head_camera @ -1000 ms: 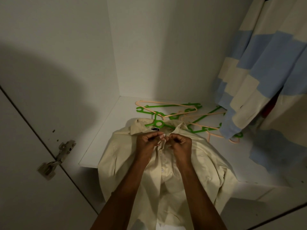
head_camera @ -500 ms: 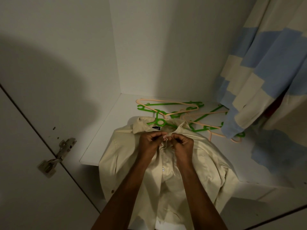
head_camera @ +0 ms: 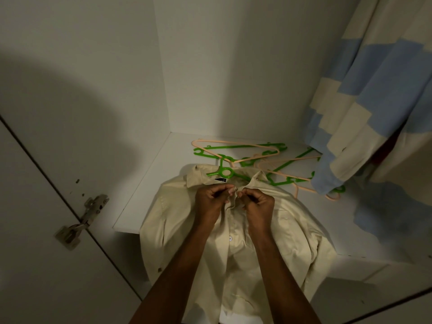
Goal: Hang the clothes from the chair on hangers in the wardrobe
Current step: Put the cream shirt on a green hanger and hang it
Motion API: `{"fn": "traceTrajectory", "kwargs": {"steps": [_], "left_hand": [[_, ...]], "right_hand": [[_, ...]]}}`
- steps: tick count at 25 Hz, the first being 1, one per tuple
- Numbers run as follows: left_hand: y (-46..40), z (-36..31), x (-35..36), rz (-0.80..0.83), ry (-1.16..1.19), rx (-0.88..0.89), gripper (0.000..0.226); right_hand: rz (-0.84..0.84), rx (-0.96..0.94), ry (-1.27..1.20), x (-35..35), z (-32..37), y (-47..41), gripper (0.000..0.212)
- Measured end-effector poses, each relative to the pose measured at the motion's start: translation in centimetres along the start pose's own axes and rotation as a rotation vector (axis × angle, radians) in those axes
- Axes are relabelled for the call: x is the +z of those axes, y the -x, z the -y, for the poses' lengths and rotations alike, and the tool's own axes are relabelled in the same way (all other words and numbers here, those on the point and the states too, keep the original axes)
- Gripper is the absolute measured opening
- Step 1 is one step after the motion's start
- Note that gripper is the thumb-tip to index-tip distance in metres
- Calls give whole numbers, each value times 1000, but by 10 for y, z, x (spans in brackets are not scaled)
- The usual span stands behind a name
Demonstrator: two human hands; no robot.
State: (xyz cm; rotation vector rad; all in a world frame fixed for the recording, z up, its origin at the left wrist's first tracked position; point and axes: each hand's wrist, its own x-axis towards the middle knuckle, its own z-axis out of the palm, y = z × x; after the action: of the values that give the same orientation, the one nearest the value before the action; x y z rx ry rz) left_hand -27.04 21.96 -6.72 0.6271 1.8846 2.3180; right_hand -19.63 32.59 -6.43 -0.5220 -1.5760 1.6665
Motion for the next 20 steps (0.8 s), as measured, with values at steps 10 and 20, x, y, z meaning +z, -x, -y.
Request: {"fn": "traceTrajectory", "kwargs": {"steps": [10,20], "left_hand": [[2,-2,-1,42,16,-21,18],[1,-2,-1,-27,-39,11,17]], "right_hand": [[50,-54,41,0,0,0,23],[95,-53,30,1,5,4,21]]}}
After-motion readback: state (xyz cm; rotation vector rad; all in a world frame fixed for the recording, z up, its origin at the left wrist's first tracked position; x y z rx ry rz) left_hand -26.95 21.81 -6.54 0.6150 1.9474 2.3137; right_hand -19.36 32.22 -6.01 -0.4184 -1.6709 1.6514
